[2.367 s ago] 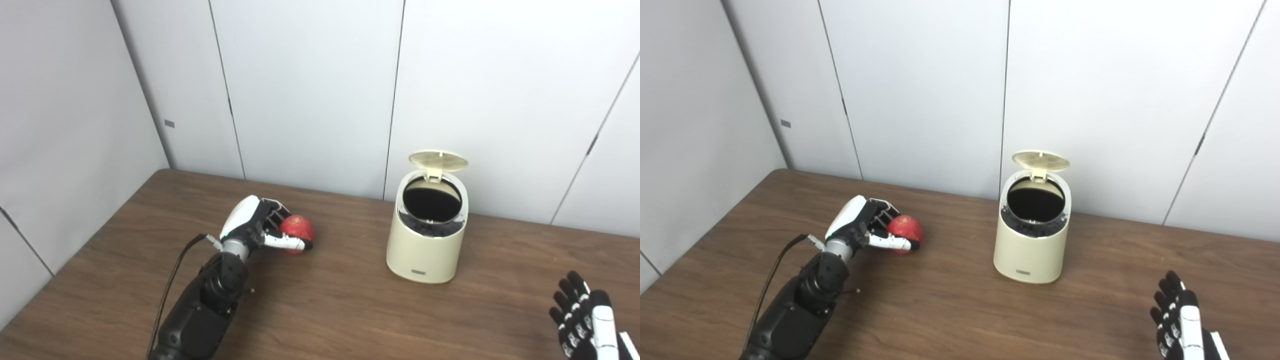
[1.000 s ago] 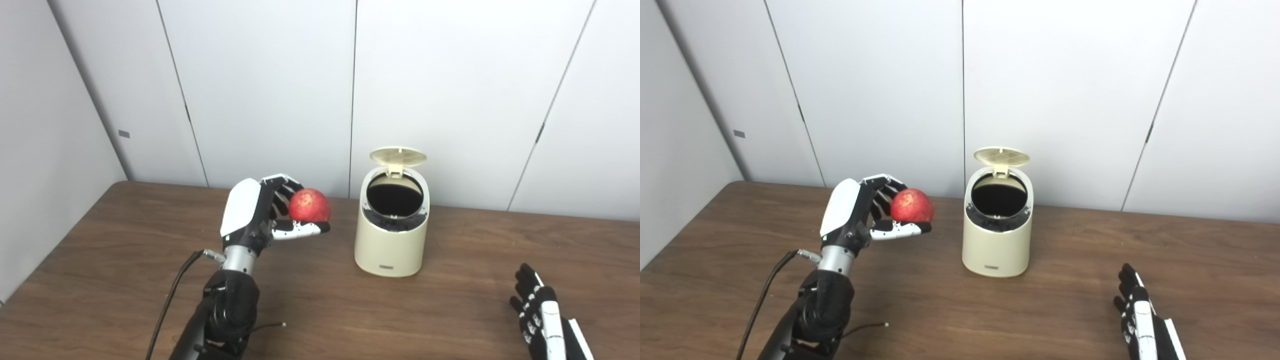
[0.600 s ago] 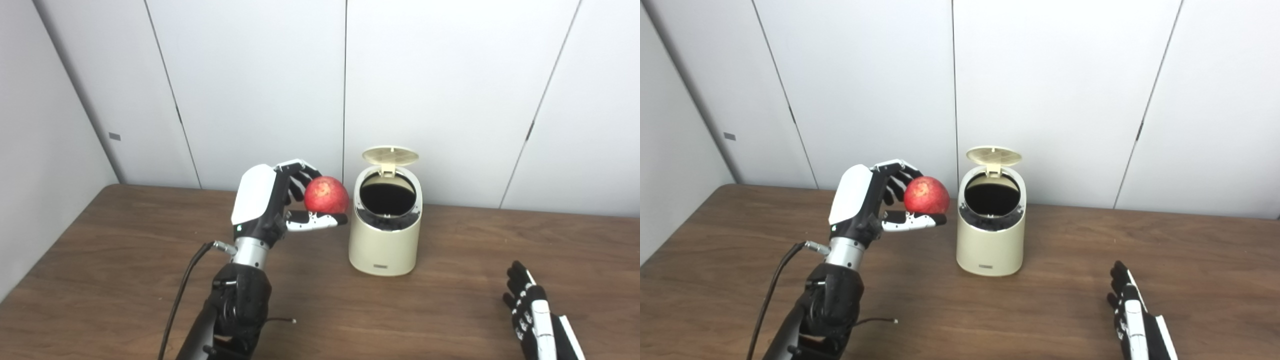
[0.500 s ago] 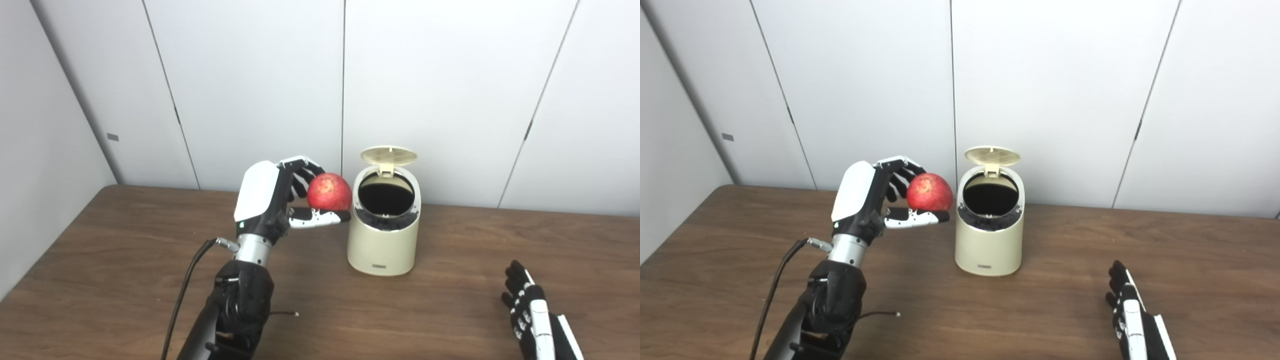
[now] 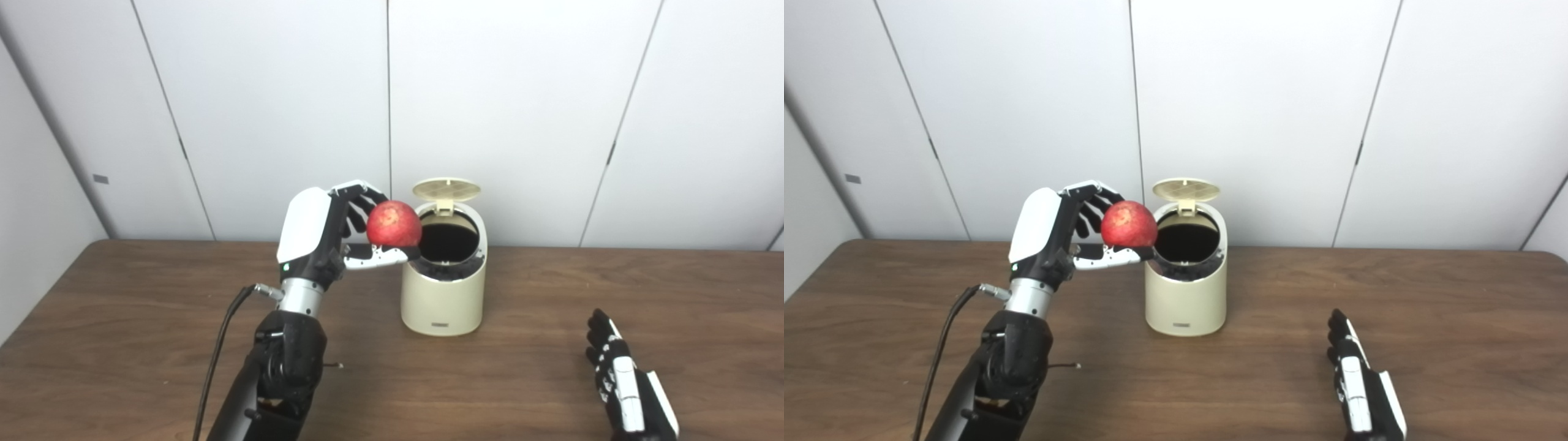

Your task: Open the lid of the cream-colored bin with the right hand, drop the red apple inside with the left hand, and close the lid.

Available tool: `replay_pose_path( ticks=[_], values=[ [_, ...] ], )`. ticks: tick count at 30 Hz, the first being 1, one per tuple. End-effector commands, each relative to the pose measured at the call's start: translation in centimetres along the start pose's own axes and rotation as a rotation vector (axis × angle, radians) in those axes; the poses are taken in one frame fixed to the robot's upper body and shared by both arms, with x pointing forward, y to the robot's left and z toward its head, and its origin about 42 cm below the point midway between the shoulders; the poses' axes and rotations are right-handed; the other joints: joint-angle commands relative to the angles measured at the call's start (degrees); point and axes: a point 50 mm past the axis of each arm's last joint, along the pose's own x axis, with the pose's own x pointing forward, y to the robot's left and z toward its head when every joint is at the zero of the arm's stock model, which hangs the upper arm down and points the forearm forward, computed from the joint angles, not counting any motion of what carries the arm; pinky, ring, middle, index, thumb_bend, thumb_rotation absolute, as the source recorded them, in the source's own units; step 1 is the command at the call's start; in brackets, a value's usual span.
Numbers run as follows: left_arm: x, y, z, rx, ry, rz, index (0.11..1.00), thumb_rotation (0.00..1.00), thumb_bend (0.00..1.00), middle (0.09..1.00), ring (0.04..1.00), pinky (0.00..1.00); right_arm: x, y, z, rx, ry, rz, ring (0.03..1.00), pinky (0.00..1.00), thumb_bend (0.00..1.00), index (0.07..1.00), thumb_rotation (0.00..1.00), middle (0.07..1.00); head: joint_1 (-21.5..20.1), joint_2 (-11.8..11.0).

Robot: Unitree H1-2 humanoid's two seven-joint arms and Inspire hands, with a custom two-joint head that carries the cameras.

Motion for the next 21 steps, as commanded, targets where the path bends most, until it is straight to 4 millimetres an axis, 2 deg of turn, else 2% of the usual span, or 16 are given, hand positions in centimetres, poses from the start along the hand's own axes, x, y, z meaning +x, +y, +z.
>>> replay_pose_path(
  ticks=[1, 9, 14, 21],
  values=[
    [2.1, 1.0, 1.4, -0.017, -0.074, 0.068, 0.525, 0.00, 0.47, 0.481, 0.406, 0.32, 0.6, 1.0, 0.2, 0.001, -0.004, 0.020, 0.987, 0.98, 0.58, 0.967, 1.00, 0.978, -0.4, -0.1],
    [3.4, -0.3, 1.3, -0.030, -0.091, 0.065, 0.517, 0.00, 0.47, 0.517, 0.413, 0.33, 0.8, 1.5, 0.2, -0.008, 0.002, 0.017, 0.975, 0.96, 0.56, 0.963, 1.00, 0.971, -0.5, -0.2],
    [4.0, -1.0, 1.6, -0.045, -0.077, 0.058, 0.526, 0.00, 0.47, 0.475, 0.399, 0.33, 0.7, 1.8, 0.3, -0.012, 0.002, 0.021, 0.979, 0.98, 0.52, 0.962, 1.00, 0.975, -0.5, 0.0],
    [4.3, -2.0, 2.2, -0.046, -0.070, 0.054, 0.525, 0.00, 0.47, 0.464, 0.400, 0.33, 0.7, 2.2, 0.1, -0.012, 0.005, 0.025, 0.985, 0.98, 0.53, 0.960, 1.00, 0.975, -0.5, -0.1]
  ],
)
